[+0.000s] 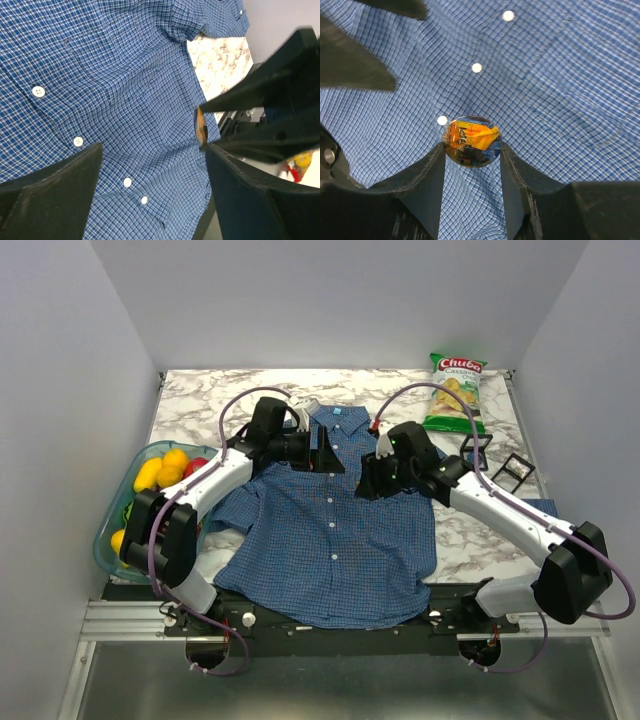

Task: Pin the brooch onto the clothing
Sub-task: Pick up the brooch from the brooch box.

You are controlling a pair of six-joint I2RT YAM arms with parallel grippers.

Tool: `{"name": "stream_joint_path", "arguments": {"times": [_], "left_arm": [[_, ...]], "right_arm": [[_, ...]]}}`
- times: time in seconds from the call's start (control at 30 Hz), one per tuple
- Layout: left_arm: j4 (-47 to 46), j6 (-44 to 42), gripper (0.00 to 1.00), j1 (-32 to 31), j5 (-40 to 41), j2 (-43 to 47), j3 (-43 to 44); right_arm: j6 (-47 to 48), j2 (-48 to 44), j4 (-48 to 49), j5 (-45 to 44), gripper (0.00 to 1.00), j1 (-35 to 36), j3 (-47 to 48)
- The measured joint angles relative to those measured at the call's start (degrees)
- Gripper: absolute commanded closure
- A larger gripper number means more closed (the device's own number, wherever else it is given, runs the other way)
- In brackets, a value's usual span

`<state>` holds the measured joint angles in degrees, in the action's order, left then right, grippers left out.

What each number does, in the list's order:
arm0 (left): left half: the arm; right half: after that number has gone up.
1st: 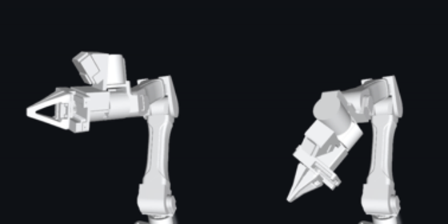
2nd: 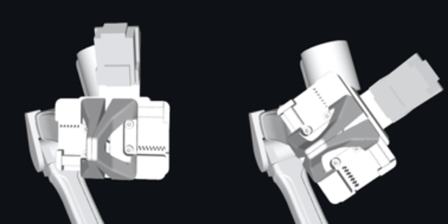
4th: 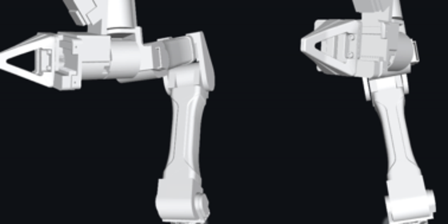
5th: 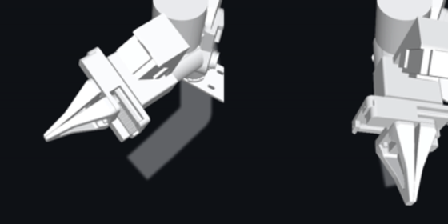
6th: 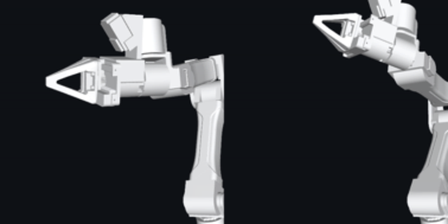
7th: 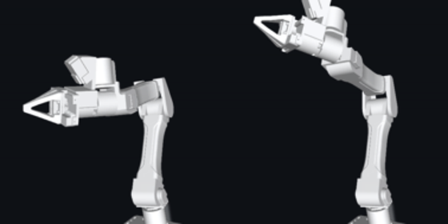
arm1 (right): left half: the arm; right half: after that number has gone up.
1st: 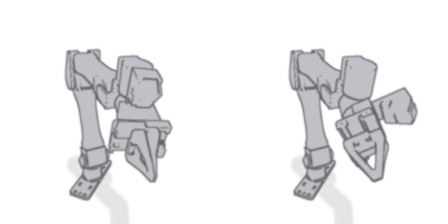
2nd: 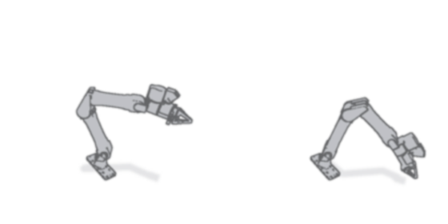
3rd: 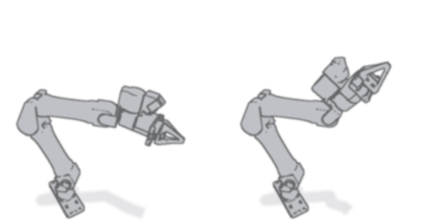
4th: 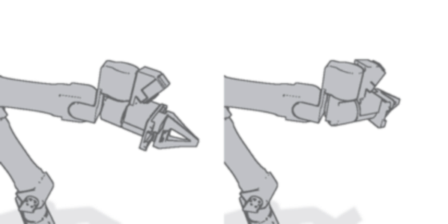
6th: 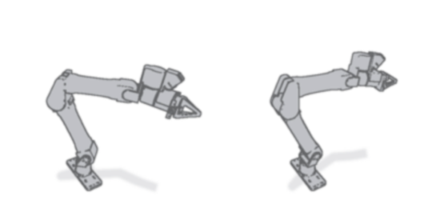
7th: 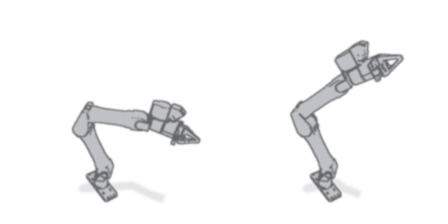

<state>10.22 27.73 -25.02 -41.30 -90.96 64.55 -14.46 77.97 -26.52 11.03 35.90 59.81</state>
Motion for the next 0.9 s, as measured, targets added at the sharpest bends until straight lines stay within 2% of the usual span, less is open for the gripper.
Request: {"name": "stream_joint_path", "arguments": {"times": [0.23,0.6,0.9], "left_arm": [[0.2,0.2,0.25,-1.2,-0.7,-1.5,0.0],[-1.2,2.5,0.33,-4.4,-4.1,-3.5,0.0],[-3.8,5.0,0.60,-5.2,-6.4,-3.8,-0.4]], "right_arm": [[0.5,-0.1,0.2,0.0,0.76,2.5,0.0],[1.2,0.2,0.1,-0.5,0.76,4.0,1.8],[1.5,0.8,0.1,-1.4,0.76,4.9,2.0]]}}
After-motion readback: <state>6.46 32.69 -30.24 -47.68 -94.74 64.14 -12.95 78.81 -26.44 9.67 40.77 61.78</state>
